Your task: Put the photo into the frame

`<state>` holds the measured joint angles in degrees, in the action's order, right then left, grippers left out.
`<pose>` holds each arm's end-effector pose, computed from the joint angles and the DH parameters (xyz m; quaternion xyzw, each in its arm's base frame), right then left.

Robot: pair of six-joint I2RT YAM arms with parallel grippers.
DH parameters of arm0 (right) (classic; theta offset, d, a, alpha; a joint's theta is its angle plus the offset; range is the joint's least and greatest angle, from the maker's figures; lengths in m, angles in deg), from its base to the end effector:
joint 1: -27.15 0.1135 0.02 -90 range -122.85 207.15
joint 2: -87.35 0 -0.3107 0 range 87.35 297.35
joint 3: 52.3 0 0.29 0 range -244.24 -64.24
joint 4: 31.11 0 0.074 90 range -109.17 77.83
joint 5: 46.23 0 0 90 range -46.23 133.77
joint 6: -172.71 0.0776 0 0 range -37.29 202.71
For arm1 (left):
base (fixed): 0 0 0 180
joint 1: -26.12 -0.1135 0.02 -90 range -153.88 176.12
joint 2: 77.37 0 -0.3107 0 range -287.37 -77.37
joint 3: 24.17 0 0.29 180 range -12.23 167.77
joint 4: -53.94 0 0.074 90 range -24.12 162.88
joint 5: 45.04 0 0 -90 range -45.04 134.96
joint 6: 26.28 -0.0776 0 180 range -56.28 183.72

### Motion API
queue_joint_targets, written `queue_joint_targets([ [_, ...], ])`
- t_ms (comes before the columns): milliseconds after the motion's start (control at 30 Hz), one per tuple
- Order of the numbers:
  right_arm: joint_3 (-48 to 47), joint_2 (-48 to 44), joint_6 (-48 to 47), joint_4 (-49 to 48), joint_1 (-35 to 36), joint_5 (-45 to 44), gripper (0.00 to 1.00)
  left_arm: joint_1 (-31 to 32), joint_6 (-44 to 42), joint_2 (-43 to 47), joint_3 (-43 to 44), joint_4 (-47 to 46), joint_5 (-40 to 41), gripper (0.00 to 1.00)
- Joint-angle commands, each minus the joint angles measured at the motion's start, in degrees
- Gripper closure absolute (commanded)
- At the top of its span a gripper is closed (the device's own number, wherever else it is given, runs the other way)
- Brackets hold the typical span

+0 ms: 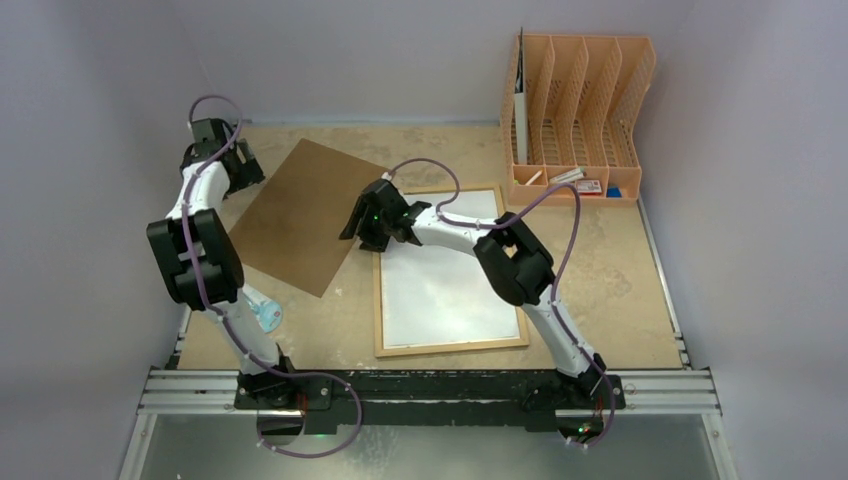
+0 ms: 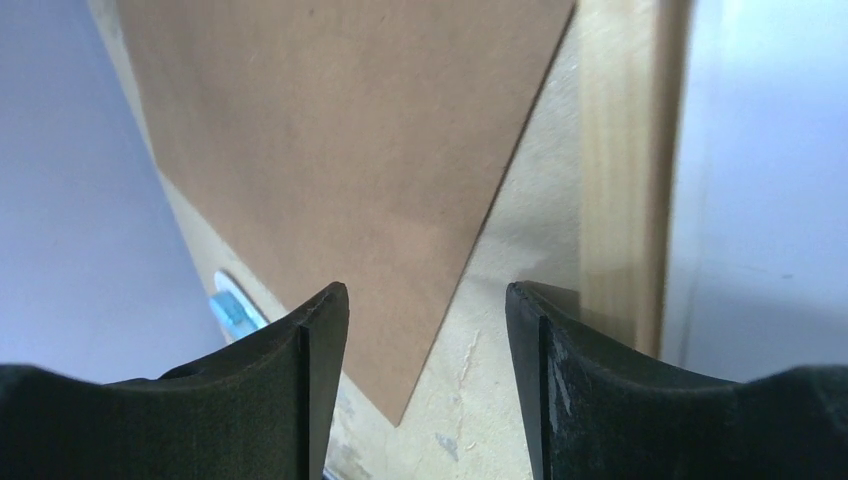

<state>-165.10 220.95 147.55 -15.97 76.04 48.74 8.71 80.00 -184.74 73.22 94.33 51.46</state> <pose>0.4078 0.4775 0.1467 0.1040 0.8841 0.4013 0.2158 0.4695 0.1564 0.2434 -0.2906 0.8934 0.0567 0.3379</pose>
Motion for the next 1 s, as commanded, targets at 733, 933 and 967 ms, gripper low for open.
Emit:
queue_joint_targets([
  [733, -12.10, 10.90, -7.21, 8.37, -2.48, -10.83, 0.41, -0.92, -2.73, -15.51, 1.91, -10.36, -4.40, 0.17],
  [933, -14.04, 14.18, -10.49, 6.69, -2.48, -6.10, 0.42, -2.86, -1.55, -17.89, -0.18, -4.92, -6.89, 0.19],
  [967, -14.32, 14.49, -10.81, 6.34, -2.48, -5.59, 0.42, -3.41, -0.91, -17.59, -1.35, -4.72, -7.91, 0.20],
])
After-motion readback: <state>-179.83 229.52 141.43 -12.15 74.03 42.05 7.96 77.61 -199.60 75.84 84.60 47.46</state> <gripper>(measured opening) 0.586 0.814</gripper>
